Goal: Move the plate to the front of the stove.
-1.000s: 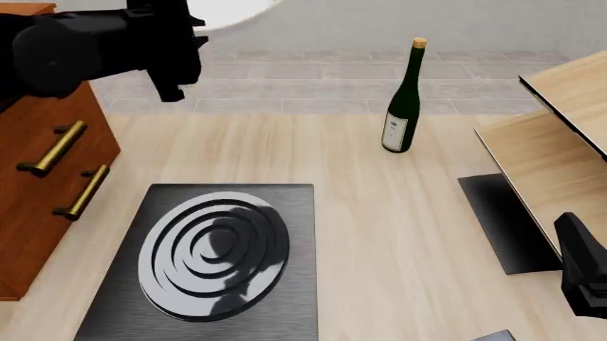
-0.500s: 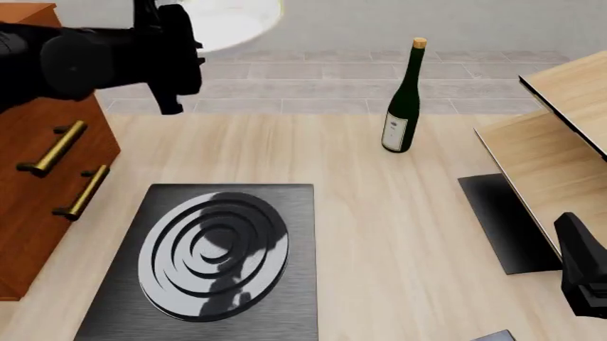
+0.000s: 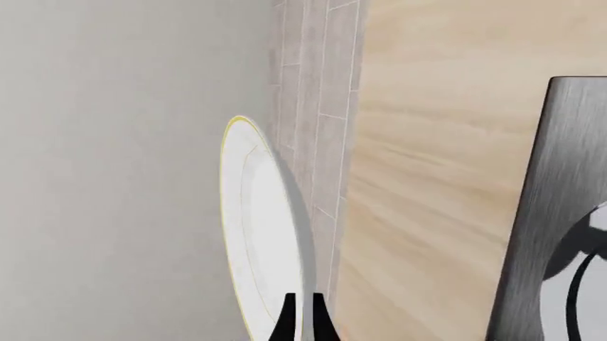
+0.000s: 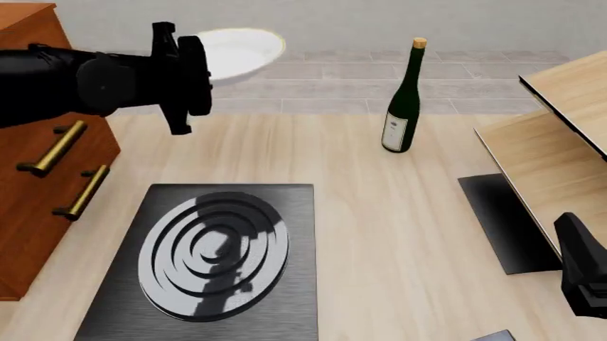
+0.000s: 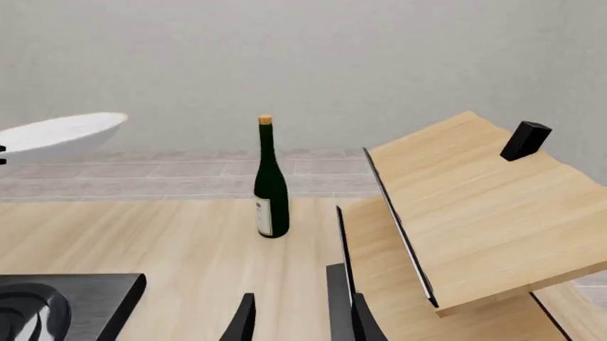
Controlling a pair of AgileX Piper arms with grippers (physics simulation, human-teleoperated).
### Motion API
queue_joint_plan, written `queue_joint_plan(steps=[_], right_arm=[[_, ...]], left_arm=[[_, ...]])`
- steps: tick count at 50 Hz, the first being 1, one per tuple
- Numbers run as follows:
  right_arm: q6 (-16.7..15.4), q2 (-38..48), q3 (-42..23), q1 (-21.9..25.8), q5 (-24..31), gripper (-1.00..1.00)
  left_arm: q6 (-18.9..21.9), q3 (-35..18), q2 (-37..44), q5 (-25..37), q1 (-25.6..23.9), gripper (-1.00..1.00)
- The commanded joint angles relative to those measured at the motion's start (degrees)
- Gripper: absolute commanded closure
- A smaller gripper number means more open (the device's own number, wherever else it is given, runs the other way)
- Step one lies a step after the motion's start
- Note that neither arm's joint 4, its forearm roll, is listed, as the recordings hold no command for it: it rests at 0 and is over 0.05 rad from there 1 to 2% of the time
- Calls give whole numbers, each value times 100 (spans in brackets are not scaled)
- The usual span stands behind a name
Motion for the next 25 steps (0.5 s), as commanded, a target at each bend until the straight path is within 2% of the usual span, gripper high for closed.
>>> queue_joint_plan(steps=[1, 25], right_arm=[[-4, 1, 0, -1, 1, -100], [0, 0, 0, 0, 0, -100]], left_arm=[[81, 130, 68, -88, 19, 100], [258, 613, 339, -415, 105, 100]])
